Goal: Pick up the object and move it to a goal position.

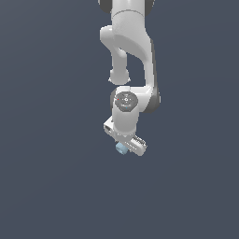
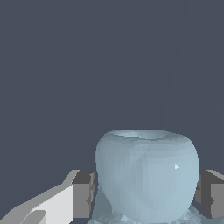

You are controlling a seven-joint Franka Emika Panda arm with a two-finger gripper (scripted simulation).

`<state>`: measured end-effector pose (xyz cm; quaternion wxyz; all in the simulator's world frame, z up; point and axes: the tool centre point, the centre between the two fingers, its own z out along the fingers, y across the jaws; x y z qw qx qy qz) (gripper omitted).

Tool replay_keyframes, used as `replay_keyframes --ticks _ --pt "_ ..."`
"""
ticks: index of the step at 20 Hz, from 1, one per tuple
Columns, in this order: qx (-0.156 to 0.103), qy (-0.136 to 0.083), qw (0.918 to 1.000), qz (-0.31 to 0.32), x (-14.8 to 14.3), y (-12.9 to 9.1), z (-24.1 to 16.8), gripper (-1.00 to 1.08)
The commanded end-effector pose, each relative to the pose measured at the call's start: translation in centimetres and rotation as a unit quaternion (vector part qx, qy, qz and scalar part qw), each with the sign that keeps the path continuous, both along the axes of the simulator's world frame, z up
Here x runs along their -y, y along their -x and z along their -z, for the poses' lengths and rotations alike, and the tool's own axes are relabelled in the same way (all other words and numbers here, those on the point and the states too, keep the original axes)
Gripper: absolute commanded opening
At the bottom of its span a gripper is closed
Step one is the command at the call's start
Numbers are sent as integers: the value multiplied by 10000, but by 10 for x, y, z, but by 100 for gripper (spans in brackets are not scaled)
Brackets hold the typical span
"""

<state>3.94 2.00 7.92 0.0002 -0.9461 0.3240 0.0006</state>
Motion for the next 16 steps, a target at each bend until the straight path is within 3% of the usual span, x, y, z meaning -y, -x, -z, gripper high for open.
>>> replay_keyframes --ticks 1,16 --pt "5 -4 10000 3 9 6 -16 -100" --pt "4 -15 10000 9 84 59 -162 -100"
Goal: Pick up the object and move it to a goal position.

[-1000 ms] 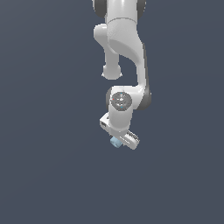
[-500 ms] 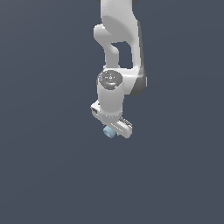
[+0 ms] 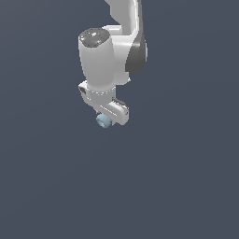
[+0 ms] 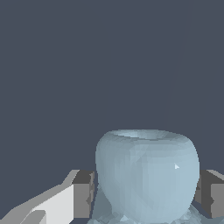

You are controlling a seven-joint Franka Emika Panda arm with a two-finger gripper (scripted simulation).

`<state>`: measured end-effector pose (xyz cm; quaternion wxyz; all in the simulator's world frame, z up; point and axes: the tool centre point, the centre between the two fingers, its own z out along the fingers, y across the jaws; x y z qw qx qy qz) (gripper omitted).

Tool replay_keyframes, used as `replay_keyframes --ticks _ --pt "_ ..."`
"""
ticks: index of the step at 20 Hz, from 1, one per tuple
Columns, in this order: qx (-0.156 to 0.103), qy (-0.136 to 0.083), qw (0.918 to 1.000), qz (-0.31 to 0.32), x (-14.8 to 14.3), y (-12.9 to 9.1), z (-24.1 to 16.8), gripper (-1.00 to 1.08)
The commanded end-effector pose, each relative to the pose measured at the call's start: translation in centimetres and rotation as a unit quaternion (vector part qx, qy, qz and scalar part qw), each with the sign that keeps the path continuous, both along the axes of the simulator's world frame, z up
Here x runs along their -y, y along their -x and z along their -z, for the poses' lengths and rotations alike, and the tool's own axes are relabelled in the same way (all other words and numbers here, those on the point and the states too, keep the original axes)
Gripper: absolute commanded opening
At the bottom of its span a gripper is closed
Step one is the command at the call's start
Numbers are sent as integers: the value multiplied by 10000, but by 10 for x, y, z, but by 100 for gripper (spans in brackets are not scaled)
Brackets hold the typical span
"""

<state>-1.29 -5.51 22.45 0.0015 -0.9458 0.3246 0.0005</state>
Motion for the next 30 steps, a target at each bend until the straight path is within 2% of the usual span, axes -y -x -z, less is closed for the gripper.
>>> replay_keyframes --ticks 1,19,30 --pt "-1 -3 10000 2 14 10 -27 -100" --pt "-1 6 10000 5 110 72 -214 -100" --pt "0 14 10000 -3 140 88 -274 -100"
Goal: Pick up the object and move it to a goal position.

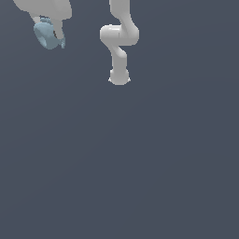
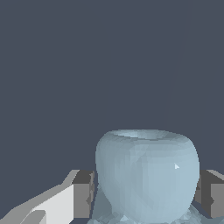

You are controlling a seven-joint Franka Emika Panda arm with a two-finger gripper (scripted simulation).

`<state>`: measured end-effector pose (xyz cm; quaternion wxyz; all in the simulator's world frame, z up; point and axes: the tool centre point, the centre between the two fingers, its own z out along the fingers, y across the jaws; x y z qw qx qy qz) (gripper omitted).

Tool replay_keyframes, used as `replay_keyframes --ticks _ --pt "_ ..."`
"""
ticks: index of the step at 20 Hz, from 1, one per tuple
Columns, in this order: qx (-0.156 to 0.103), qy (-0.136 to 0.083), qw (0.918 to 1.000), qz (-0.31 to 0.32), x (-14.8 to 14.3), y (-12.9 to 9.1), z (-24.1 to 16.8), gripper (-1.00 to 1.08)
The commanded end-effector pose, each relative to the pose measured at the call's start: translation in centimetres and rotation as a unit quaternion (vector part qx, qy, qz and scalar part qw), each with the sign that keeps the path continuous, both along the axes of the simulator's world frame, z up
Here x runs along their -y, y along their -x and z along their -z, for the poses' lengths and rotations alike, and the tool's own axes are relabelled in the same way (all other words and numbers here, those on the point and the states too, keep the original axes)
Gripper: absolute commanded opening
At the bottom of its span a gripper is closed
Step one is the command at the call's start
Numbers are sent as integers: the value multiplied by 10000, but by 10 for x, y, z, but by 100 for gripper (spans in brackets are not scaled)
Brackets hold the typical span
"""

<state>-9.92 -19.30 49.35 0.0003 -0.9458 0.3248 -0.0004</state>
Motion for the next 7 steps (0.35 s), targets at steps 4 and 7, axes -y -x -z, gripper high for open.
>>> replay_keyframes --ticks 4,7 --pt "-5 0 10000 -5 6 2 -12 -100" --pt "-5 2 10000 -7 7 2 -13 -100"
